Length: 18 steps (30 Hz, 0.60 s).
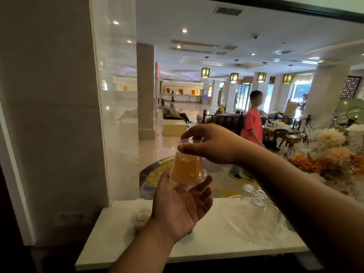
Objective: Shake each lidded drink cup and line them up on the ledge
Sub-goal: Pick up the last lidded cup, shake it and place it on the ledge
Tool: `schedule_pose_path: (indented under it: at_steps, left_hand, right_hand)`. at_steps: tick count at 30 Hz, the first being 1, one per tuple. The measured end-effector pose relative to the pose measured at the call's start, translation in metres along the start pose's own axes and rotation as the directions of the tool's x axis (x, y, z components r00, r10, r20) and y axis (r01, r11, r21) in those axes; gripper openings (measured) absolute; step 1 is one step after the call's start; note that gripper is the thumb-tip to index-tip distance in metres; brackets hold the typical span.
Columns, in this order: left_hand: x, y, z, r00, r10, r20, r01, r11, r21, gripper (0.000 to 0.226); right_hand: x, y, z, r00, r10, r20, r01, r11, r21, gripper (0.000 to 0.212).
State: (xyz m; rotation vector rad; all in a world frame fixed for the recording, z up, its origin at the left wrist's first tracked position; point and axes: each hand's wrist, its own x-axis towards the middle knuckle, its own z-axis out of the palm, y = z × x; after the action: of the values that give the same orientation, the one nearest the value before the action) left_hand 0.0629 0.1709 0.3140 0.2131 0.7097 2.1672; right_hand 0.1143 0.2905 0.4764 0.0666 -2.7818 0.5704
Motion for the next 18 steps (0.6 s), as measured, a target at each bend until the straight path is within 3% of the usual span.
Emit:
schedule_pose_path:
  at_steps: [9,18]
  left_hand:
    - [0.0009,-0.0027,-0.0044,1.000,-0.010,0.012,0.011,0.998,-0.057,0.079]
    - [-0.0061,-0.0010,0.0003,1.000,0.004,-0.008,-0.004,1.000,0.004,0.080]
  right_hand:
    - [0.0020,0.0064,0.0053,1.000,0.005,-0.004,-0.005,1.000,0.008,0.057]
    - [0.0044,0.0074,0.0063,1.000,0.005,0.009,-0.005,1.000,0.003,0.057]
